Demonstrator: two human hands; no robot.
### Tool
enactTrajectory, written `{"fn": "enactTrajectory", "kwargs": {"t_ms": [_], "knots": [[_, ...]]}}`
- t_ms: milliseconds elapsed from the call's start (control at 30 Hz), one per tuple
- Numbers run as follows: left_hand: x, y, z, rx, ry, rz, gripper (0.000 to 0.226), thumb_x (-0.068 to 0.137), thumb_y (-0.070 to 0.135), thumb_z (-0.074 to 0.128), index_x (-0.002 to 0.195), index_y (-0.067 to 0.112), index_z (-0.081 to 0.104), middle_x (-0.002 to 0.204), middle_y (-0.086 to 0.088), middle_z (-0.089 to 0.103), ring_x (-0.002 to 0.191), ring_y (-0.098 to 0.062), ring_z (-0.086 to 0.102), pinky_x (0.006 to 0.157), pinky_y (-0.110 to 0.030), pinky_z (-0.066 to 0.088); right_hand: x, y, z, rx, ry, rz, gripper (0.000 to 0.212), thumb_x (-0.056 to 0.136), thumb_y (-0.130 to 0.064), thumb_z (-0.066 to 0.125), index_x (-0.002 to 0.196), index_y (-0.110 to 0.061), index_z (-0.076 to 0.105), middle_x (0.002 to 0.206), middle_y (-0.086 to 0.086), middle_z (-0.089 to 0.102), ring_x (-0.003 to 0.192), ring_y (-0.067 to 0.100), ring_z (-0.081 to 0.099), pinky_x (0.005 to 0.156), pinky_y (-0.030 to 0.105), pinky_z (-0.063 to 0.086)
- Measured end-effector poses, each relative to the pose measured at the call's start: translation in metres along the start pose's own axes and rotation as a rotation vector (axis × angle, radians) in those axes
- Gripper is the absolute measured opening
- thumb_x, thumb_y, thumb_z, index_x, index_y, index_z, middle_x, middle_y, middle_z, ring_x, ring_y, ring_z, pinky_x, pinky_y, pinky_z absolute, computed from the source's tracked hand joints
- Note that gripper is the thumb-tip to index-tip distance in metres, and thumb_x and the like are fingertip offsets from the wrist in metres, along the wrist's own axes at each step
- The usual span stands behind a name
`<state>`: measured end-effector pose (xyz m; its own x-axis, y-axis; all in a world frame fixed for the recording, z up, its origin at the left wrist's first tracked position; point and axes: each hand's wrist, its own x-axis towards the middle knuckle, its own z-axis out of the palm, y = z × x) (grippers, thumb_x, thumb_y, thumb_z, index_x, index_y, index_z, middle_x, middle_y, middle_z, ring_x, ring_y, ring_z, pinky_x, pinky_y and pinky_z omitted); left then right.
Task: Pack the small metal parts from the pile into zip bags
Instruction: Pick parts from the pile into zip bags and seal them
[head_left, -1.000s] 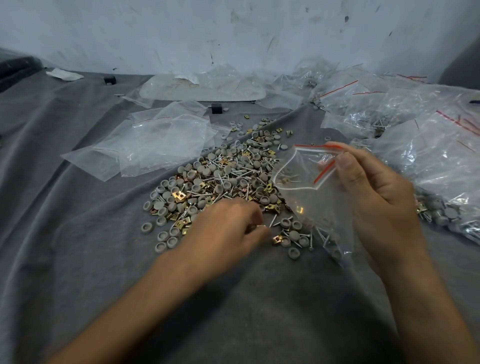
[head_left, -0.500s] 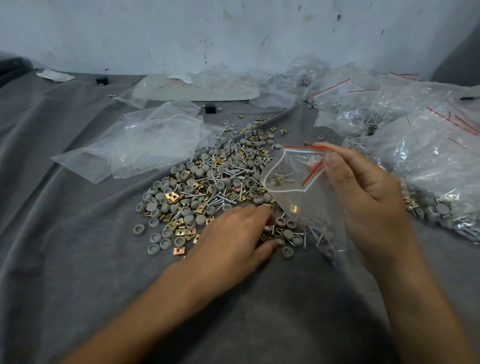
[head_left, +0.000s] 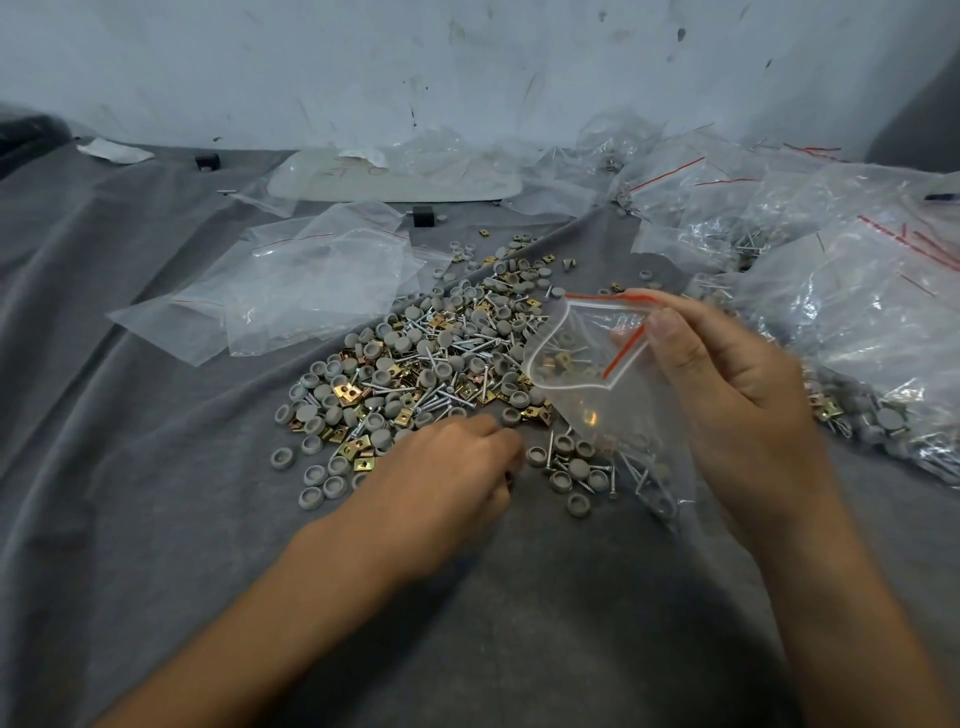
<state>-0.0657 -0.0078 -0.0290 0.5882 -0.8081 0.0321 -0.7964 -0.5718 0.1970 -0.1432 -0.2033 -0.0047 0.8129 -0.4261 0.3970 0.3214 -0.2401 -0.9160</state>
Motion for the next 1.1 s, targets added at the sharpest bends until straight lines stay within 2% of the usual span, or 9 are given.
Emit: {"fn": "enactTrajectory", "kwargs": {"t_ms": [167,300,400,500,600,667,767,967,1100], "knots": [[-0.002,-0.013,0.0,-0.014,-0.045,0.036,0.026,0.103,0.023,0.047,0.125,0.03,0.06,0.112,0.007,0.053,0.102,-0.016,0.059,0.086,-0.032,0.047,0.0,0.0,0.001,-0.004,0.003,-0.01,0.027,0.096,-0.042,0.058,0.115,-0.03,0.074,0.103,-0.01,0.078,0.095,0.001,0.07,0.076,0.012,0.051],[-0.002,-0.019,-0.001,-0.103,-0.023,0.028,0.006,0.099,0.025,0.056,0.103,0.028,0.059,0.097,0.013,0.053,0.091,-0.008,0.054,0.078,-0.027,0.044,-0.001,-0.001,0.002,0.014,-0.044,-0.009,0.024,0.096,-0.039,0.058,0.113,-0.032,0.074,0.104,-0.011,0.078,0.095,0.001,0.071,0.076,0.012,0.052],[-0.002,-0.025,-0.009,-0.197,0.026,-0.024,0.005,0.097,0.03,0.061,0.097,0.034,0.057,0.084,0.02,0.052,0.08,0.003,0.049,0.064,-0.012,0.035,-0.003,-0.002,0.005,0.023,-0.114,-0.007,0.023,0.095,-0.033,0.059,0.113,-0.031,0.073,0.102,-0.01,0.078,0.094,0.001,0.072,0.076,0.01,0.052],[-0.001,-0.032,-0.025,-0.371,0.206,-0.069,0.005,0.095,0.036,0.062,0.096,0.036,0.057,0.077,0.016,0.058,0.072,0.005,0.054,0.058,-0.015,0.036,-0.006,-0.006,0.007,0.014,-0.178,0.005,0.024,0.095,-0.029,0.059,0.115,-0.027,0.072,0.101,-0.011,0.078,0.092,0.0,0.073,0.071,0.009,0.053],[0.0,-0.033,-0.039,-0.653,0.359,-0.051,0.004,0.096,0.032,0.065,0.098,0.034,0.062,0.076,0.015,0.062,0.063,-0.002,0.054,0.058,-0.021,0.042,-0.008,-0.005,0.011,-0.09,-0.23,-0.003,0.023,0.095,-0.034,0.06,0.115,-0.034,0.072,0.102,-0.009,0.078,0.097,0.014,0.073,0.072,0.02,0.058],[0.001,-0.029,-0.042,-0.749,0.359,-0.009,0.003,0.094,0.033,0.066,0.098,0.033,0.064,0.075,0.015,0.062,0.063,-0.003,0.053,0.058,-0.02,0.042,-0.009,-0.004,0.014,-0.121,-0.26,0.005,0.023,0.095,-0.034,0.062,0.116,-0.035,0.073,0.104,-0.007,0.077,0.1,0.022,0.071,0.075,0.023,0.059],[0.001,-0.021,-0.041,-0.721,0.295,0.038,0.007,0.092,0.035,0.068,0.099,0.033,0.068,0.072,0.02,0.061,0.062,-0.002,0.051,0.06,-0.022,0.041,-0.009,-0.002,0.016,-0.14,-0.293,-0.001,0.023,0.098,-0.03,0.061,0.118,-0.032,0.073,0.107,-0.008,0.076,0.103,0.015,0.071,0.077,0.016,0.055],[0.001,-0.016,-0.044,-0.821,0.31,-0.018,0.026,0.083,0.043,0.073,0.106,0.031,0.07,0.086,0.013,0.072,0.067,-0.002,0.058,0.061,-0.02,0.048,-0.009,-0.003,0.014,-0.131,-0.251,-0.012,0.024,0.098,-0.032,0.06,0.118,-0.03,0.073,0.106,-0.007,0.077,0.101,0.019,0.072,0.077,0.029,0.06],[-0.005,-0.037,-0.059,-0.745,0.396,-0.067,0.009,0.092,0.033,0.067,0.1,0.03,0.071,0.077,0.013,0.068,0.061,0.003,0.056,0.054,-0.012,0.044,-0.007,-0.005,0.011,-0.061,-0.174,-0.017,0.022,0.096,-0.031,0.059,0.115,-0.031,0.072,0.101,-0.011,0.078,0.093,0.001,0.072,0.072,0.009,0.052]]}}
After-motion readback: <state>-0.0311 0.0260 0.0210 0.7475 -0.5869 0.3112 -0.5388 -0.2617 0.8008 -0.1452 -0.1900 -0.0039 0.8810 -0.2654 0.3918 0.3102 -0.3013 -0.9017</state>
